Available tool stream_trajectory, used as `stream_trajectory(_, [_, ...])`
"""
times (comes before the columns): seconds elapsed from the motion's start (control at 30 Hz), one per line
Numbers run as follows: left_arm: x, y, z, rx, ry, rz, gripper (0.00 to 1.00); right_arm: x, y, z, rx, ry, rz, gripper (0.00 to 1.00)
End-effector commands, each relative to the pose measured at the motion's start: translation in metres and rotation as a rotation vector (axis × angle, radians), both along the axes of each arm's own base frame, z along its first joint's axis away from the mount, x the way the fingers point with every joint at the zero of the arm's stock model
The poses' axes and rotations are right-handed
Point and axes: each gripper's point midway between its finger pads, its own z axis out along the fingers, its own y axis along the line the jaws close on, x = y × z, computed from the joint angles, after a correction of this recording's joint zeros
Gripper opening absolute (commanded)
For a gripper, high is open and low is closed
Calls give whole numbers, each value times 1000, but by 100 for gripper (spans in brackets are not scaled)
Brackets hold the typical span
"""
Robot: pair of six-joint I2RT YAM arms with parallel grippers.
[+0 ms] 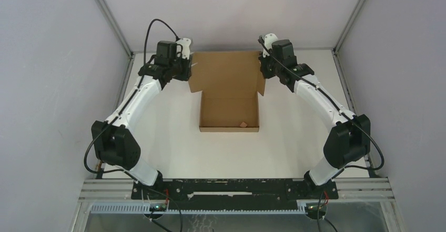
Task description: Fold the paper box
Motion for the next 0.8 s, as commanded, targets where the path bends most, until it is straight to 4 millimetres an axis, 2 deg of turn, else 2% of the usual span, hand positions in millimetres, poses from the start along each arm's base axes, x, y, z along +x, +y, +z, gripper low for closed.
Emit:
stream_trajectory(0.0, [-10,10,19,-25,-41,-11,34,-2,-2,22,38,-50,-10,6])
stream_trajectory(0.17, [-9,8,23,-38,-50,-21,34,-2,-1,23,43,-49,-4,7])
stream_trajectory(0.37, [-7,1,34,-69,-82,-50,45,-3,-1,22,38,-47,1,6])
stream_trajectory(0.77, [7,6,41,-58,-135,-62,46,-2,0,26,31,-53,16,6])
